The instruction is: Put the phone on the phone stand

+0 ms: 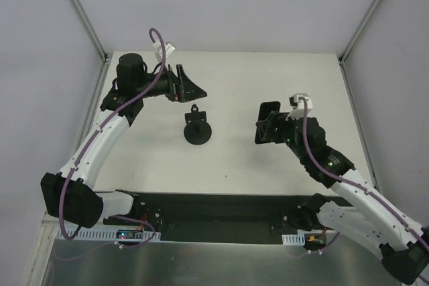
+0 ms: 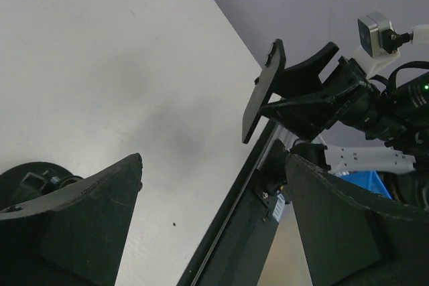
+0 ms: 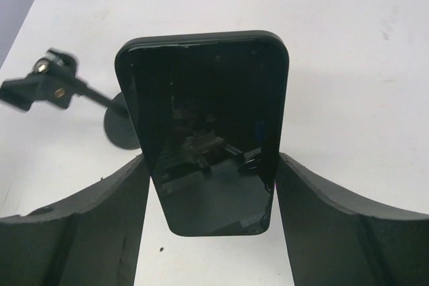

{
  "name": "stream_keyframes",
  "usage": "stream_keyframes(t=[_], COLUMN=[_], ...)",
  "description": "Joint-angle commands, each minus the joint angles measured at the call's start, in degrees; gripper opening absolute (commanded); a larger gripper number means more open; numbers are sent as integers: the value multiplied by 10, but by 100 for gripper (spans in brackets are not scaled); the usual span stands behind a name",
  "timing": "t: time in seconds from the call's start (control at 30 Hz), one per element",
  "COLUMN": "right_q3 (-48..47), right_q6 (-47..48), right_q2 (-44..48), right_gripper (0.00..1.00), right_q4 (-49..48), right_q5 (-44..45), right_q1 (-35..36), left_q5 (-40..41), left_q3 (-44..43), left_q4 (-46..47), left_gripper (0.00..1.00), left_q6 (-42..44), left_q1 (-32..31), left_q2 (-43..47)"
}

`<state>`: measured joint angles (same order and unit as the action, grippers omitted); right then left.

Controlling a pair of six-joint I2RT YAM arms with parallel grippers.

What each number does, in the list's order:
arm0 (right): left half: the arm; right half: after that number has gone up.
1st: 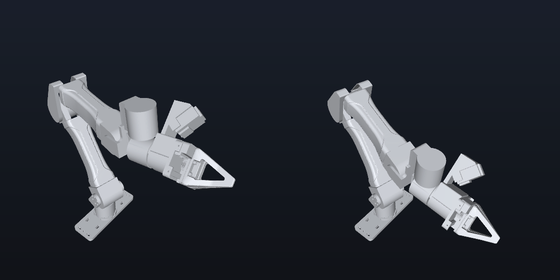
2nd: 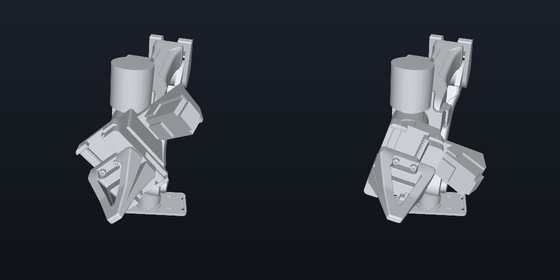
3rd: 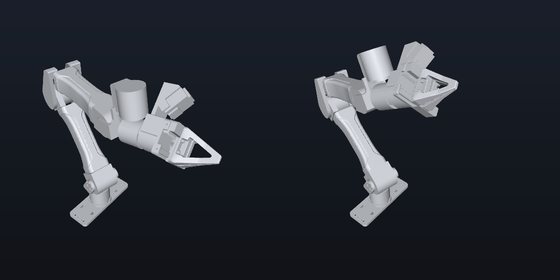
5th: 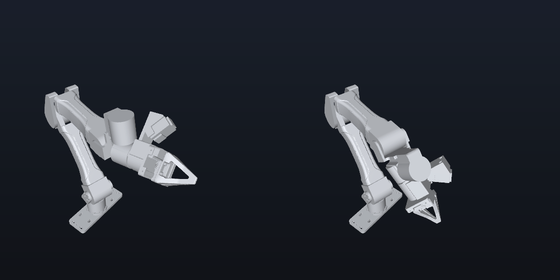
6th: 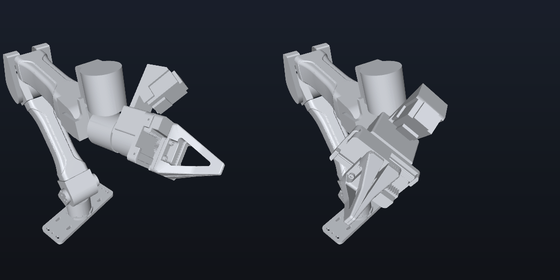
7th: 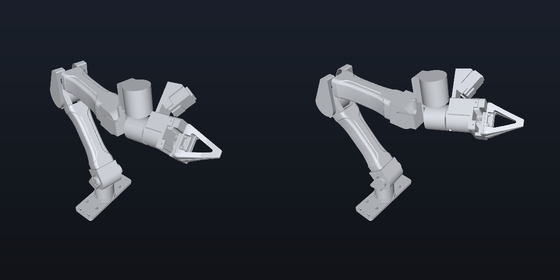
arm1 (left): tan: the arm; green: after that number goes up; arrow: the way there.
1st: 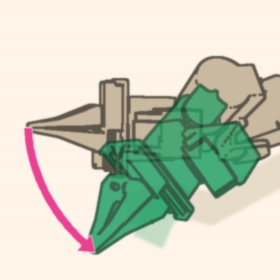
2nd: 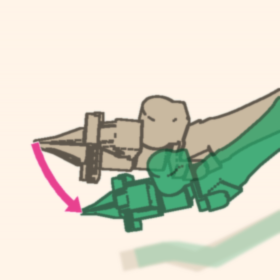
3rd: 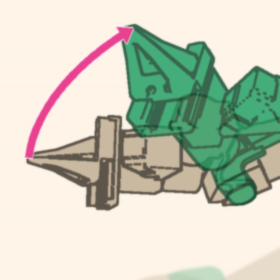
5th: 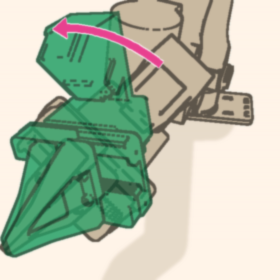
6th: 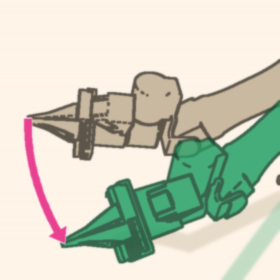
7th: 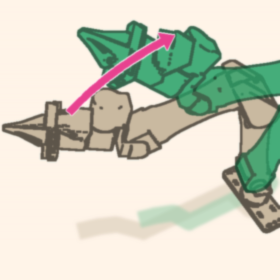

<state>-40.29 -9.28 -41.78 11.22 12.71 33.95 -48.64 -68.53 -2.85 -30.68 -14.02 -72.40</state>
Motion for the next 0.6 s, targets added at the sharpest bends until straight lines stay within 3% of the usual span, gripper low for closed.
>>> stream_keyframes(t=[0.0,0.13,0.23,0.4,0.57], right_q3=[-58,-91,-137,-179,-178], right_q6=[55,115,154,173,172], right_q2=[-51,-124,-188,-247,-248], right_gripper=[1,1,1,1,1], right_q4=[-98,-153,-169,-207,-219], right_q5=[137,226,284,289,283], right_q1=[129,264,326,362,369], left_q5=[-51,-37,-9,-10,-11], left_q3=[5,19,32,31,17], left_q4=[16,16,14,5,-29], left_gripper=[87,79,74,58,50], left_q6=[25,35,55,76,98], left_q1=[-19,-44,-77,-108,-120], left_q2=[16,38,49,43,31])
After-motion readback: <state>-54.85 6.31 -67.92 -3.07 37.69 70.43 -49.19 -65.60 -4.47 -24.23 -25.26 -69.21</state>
